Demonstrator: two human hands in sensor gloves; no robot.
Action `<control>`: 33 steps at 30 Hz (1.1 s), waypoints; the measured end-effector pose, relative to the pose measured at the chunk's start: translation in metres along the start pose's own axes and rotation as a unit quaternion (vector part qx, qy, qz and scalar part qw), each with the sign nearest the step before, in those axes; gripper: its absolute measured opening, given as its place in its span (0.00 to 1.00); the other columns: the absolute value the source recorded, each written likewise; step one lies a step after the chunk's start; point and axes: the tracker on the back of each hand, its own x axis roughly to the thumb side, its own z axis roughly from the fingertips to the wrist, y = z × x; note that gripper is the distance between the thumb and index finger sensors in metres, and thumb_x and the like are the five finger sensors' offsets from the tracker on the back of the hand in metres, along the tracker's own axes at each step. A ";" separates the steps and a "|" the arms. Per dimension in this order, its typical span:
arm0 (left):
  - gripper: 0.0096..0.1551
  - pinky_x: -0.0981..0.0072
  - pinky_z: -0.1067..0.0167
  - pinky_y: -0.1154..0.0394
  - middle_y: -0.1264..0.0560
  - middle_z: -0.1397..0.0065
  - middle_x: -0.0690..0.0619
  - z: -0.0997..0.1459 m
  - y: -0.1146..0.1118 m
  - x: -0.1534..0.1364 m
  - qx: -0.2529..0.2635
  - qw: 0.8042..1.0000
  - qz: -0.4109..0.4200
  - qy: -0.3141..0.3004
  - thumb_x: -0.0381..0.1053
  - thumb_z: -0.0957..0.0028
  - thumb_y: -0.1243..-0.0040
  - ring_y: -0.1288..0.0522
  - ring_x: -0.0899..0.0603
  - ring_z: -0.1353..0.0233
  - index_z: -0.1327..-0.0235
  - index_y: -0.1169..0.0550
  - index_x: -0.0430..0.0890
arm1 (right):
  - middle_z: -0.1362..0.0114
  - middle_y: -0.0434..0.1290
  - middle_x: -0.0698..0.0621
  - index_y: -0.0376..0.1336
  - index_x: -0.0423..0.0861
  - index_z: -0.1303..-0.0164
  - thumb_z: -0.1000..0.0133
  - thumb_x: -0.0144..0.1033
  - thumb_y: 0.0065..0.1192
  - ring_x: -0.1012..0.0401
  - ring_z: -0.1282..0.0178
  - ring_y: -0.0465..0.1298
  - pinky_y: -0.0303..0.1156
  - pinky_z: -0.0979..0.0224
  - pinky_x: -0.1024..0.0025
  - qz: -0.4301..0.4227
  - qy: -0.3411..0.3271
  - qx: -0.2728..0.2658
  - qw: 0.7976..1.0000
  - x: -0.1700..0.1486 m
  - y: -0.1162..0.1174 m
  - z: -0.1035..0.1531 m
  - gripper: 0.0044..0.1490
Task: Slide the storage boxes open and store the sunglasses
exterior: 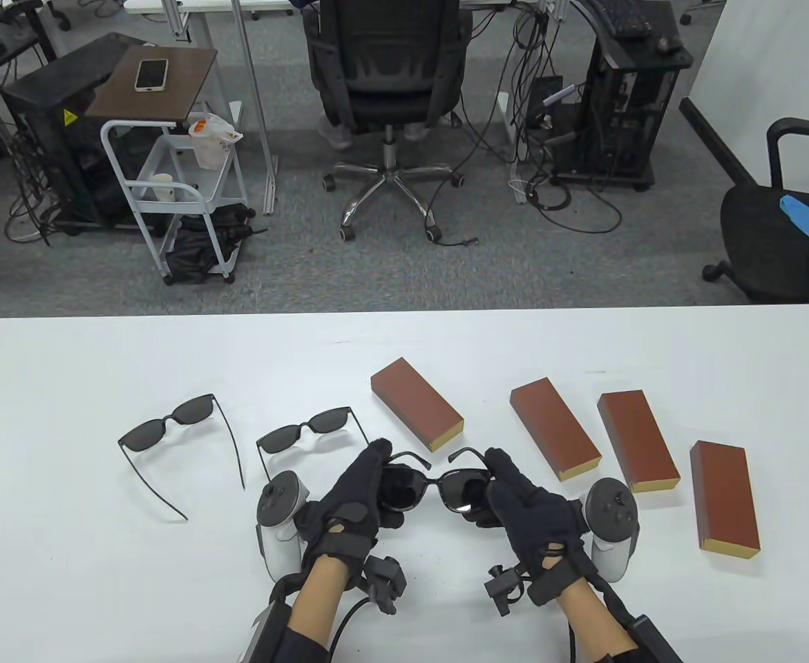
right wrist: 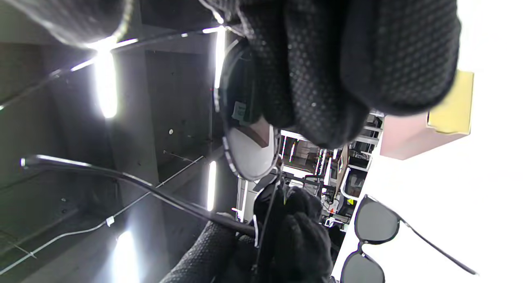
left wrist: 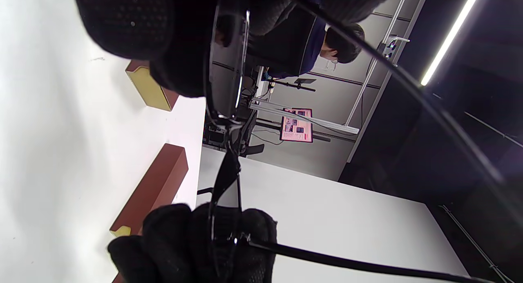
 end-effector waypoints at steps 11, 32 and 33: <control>0.34 0.52 0.53 0.20 0.23 0.33 0.45 0.004 -0.007 0.006 0.047 0.997 -0.065 -0.006 0.56 0.43 0.44 0.17 0.44 0.46 0.24 0.33 0.49 | 0.50 0.84 0.45 0.66 0.49 0.43 0.55 0.62 0.53 0.49 0.55 0.87 0.84 0.54 0.58 0.015 0.031 -0.053 0.998 -0.004 -0.008 0.003 0.38; 0.40 0.49 0.47 0.22 0.26 0.27 0.44 0.002 -0.014 0.001 -0.018 0.999 -0.019 -0.040 0.66 0.44 0.50 0.19 0.41 0.39 0.21 0.37 0.49 | 0.56 0.87 0.47 0.71 0.51 0.49 0.54 0.59 0.60 0.52 0.61 0.88 0.85 0.59 0.61 -0.003 0.058 -0.089 0.994 -0.007 -0.019 0.004 0.31; 0.41 0.49 0.46 0.22 0.27 0.26 0.44 0.002 -0.015 0.000 -0.024 0.999 -0.017 -0.041 0.67 0.44 0.50 0.20 0.40 0.38 0.20 0.38 0.49 | 0.56 0.87 0.47 0.71 0.51 0.49 0.55 0.58 0.61 0.52 0.61 0.88 0.85 0.59 0.61 -0.001 0.061 -0.092 0.994 -0.006 -0.020 0.005 0.31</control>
